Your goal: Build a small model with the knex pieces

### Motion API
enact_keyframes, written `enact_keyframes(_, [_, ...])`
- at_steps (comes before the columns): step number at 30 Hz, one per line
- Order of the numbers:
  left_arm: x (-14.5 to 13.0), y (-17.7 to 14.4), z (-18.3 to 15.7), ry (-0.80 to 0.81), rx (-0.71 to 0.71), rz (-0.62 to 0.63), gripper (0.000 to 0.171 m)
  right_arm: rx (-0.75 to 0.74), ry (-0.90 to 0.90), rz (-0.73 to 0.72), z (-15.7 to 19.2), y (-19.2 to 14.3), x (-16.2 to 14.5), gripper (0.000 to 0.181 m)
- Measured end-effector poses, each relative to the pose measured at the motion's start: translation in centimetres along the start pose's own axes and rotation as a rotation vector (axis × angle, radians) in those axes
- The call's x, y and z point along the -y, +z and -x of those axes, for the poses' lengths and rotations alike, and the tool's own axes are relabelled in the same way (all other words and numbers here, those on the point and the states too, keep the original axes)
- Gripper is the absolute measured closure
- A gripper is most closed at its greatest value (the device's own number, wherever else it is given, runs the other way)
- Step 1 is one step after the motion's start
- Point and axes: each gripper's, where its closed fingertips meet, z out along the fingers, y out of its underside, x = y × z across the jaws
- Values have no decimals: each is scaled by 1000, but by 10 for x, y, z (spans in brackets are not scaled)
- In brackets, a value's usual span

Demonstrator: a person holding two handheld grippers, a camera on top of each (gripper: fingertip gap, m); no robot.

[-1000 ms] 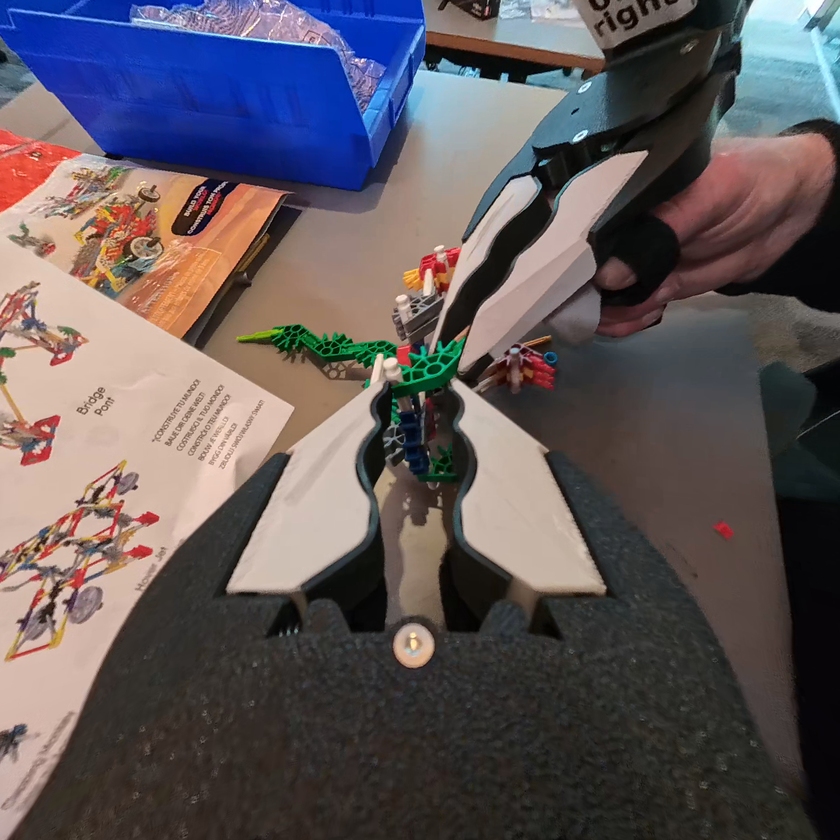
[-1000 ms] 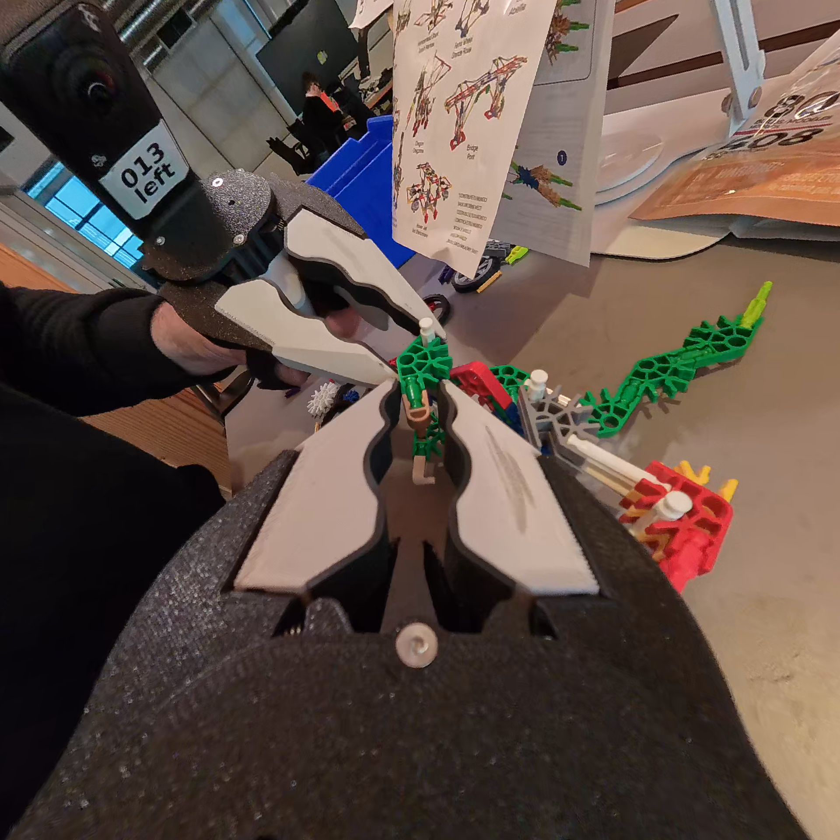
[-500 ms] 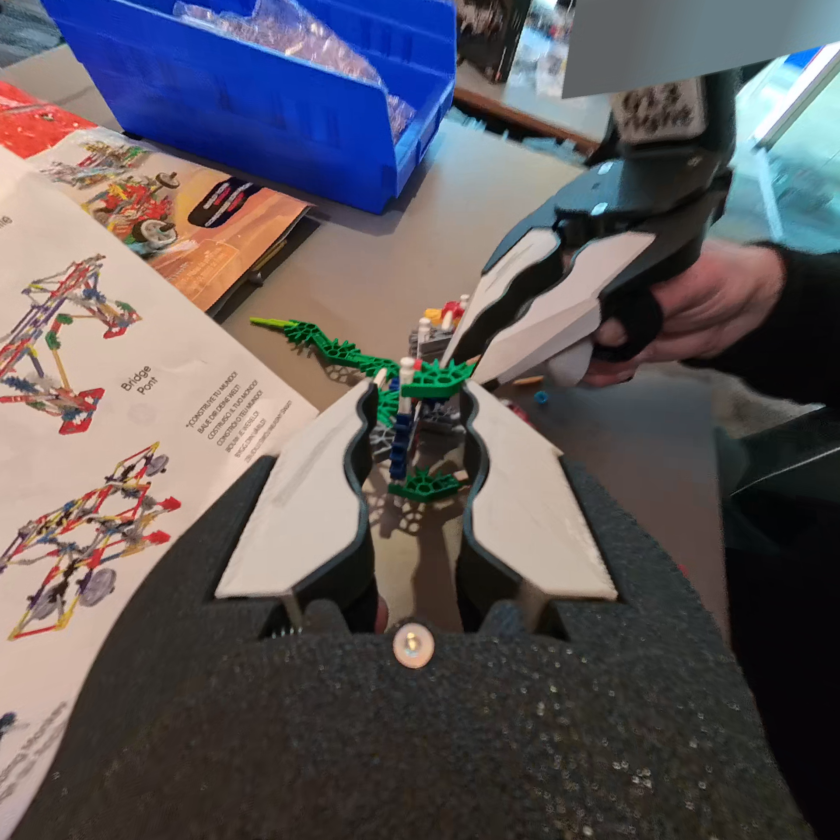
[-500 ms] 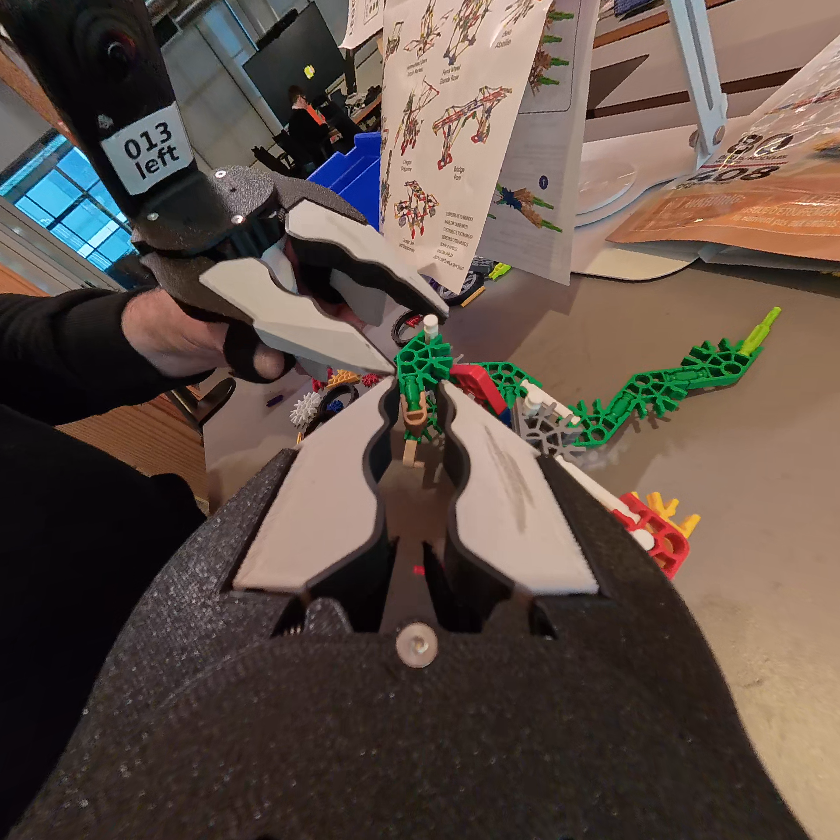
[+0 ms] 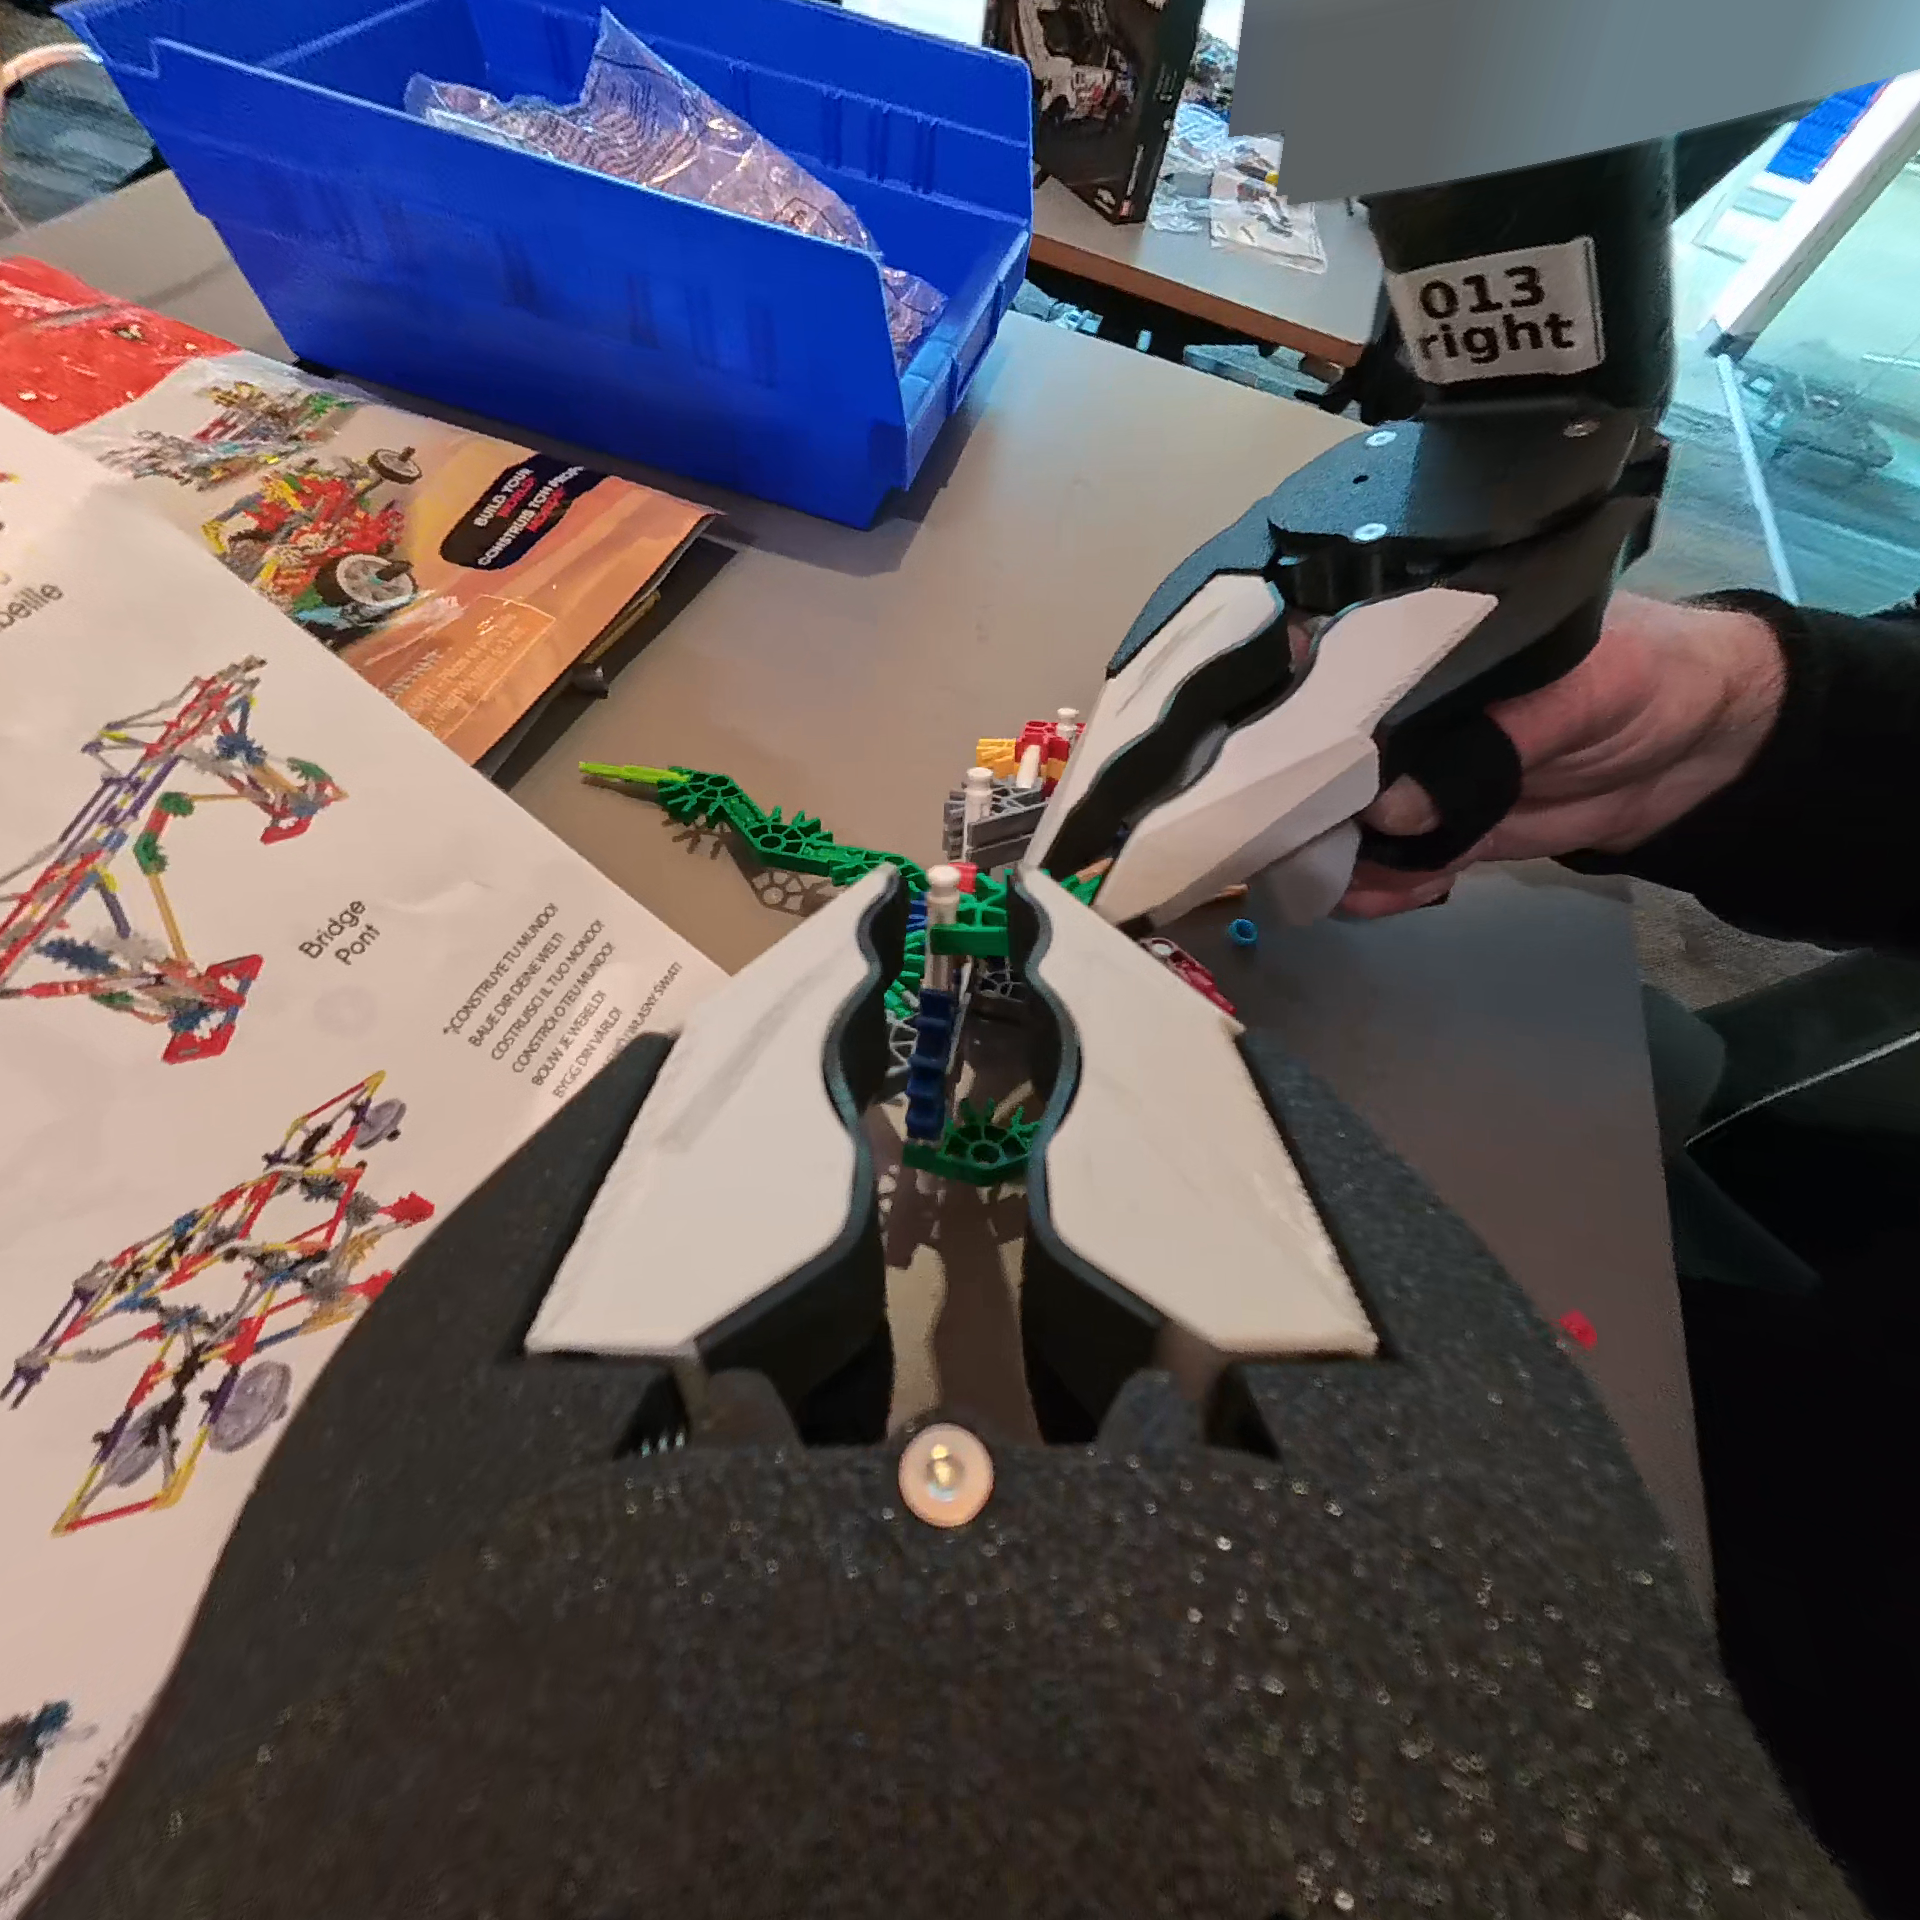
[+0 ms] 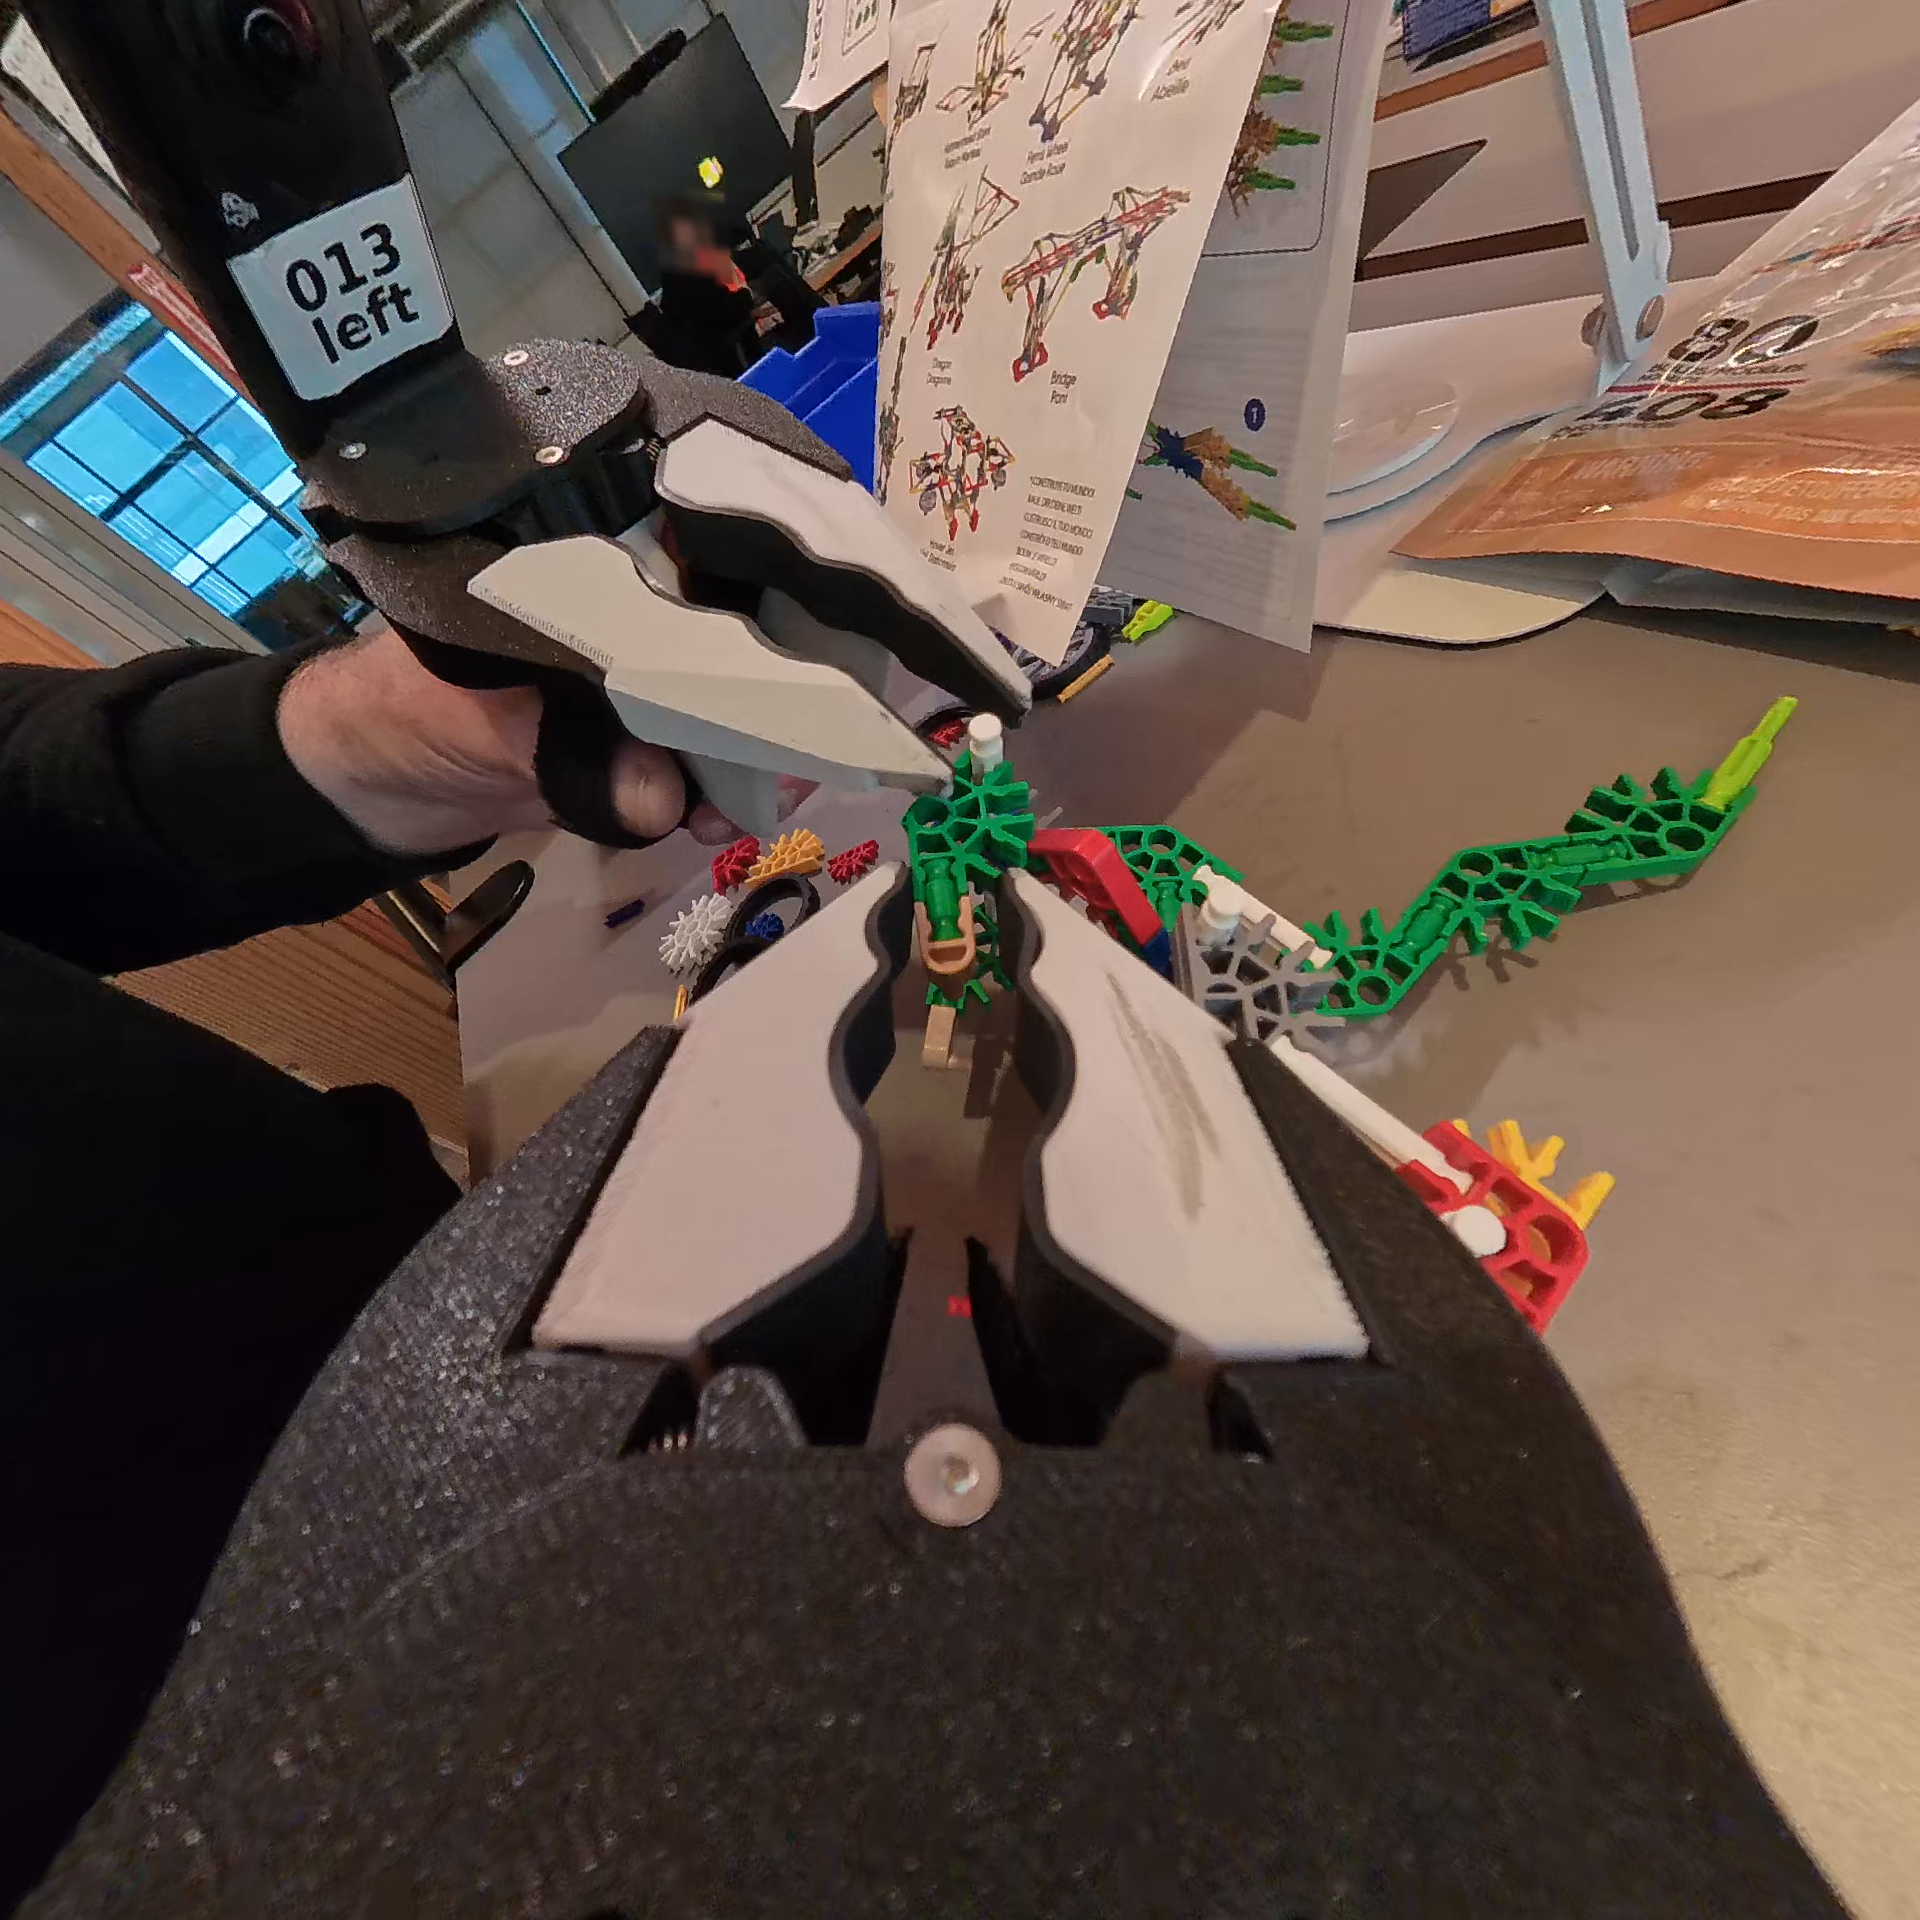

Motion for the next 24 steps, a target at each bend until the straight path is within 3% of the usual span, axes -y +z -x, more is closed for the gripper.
enact_keyframes(5, [-1,-2,-5,25,-28,-2,152,-1,6,-10,-1,-1,1,166])
enact_keyframes(11, [-6,-3,3,-44,-8,23,132,-3,1,-12,0,0,0,166])
enact_keyframes(24, [-14,0,-7,-174,-152,44,142,-12,23,-22,-2,2,0,166])
